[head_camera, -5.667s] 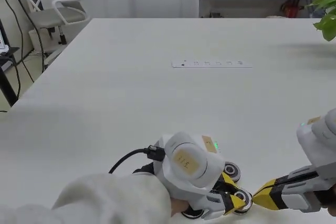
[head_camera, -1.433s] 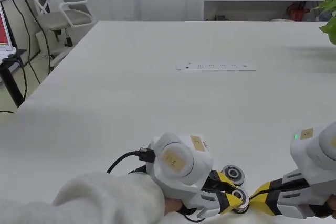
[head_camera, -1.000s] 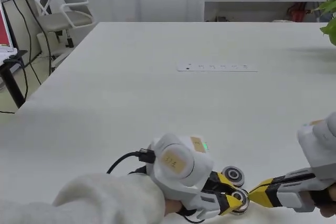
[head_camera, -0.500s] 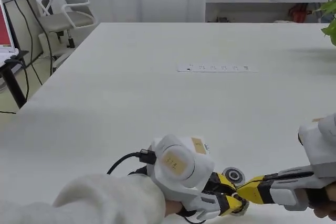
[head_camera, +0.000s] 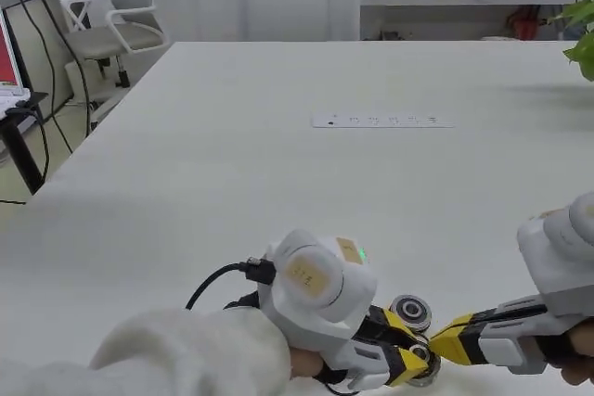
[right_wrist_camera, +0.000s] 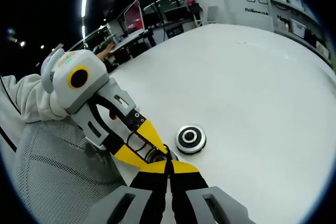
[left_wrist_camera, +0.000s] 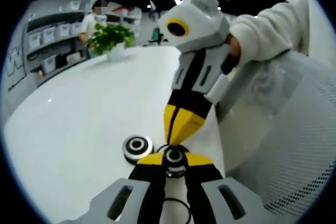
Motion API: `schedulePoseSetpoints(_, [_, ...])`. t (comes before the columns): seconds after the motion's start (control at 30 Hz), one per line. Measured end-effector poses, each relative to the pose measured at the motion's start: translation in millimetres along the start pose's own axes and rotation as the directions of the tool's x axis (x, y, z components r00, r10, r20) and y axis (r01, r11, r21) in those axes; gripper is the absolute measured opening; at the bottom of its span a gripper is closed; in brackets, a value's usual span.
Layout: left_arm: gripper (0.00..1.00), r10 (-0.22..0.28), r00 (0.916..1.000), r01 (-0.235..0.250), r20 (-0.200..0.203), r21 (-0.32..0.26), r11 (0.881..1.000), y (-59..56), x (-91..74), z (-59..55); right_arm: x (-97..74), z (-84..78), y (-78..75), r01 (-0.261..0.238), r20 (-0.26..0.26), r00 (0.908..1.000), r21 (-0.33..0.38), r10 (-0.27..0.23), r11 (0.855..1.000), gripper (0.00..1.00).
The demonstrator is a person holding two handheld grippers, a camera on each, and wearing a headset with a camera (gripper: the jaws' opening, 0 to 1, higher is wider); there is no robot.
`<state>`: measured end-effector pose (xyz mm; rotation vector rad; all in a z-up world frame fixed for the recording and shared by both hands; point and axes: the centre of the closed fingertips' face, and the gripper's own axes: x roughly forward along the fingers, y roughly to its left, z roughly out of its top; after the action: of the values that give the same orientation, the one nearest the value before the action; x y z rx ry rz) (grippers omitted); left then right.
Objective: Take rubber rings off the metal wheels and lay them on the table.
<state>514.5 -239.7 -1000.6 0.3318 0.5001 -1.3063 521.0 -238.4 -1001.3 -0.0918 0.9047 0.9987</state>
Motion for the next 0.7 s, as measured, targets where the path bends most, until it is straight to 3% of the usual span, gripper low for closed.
schedulePoseSetpoints(0.17, [0.2, -0.025, 0.9997, 0.025, -0.008, -0.042, 0.999, -3.7, -0.2, 1.9, -0.5, 1.8, 0.1, -0.002, 0.009, 1.0, 0.006, 0.002, 1.0, 0.0])
schedulePoseSetpoints(0.23, [0.22, -0.025, 0.9997, 0.025, -0.007, -0.027, 0.999, -4.3, -1.2, 3.9, -0.7, 1.6, -1.2, 0.003, 0.008, 1.0, -0.003, -0.003, 1.0, 0.0])
schedulePoseSetpoints(0.33, [0.24, -0.023, 0.9995, 0.023, 0.02, -0.011, 1.0, -3.1, -5.9, 14.5, -2.5, 5.4, -1.5, 0.0, 0.024, 0.9997, -0.001, 0.0, 1.0, 0.0])
schedulePoseSetpoints(0.4, [0.25, -0.013, 0.9982, 0.013, 0.058, -0.004, 1.0, -1.2, -10.8, 25.5, -3.9, 8.6, -1.7, 0.002, 0.034, 0.9994, 0.004, -0.002, 1.0, 0.0])
schedulePoseSetpoints(0.57, [0.4, 0.023, 0.9924, -0.032, 0.121, 0.075, 0.997, 2.3, -26.4, 49.5, -6.0, 12.9, -0.6, 0.002, 0.054, 0.9985, 0.013, -0.002, 1.0, 0.0])
schedulePoseSetpoints(0.7, [0.51, 0.034, 0.9899, -0.049, 0.138, 0.104, 0.993, 1.8, -36.4, 61.6, -8.1, 17.3, 0.6, 0.001, 0.072, 0.9974, 0.014, -0.002, 1.0, 0.0])
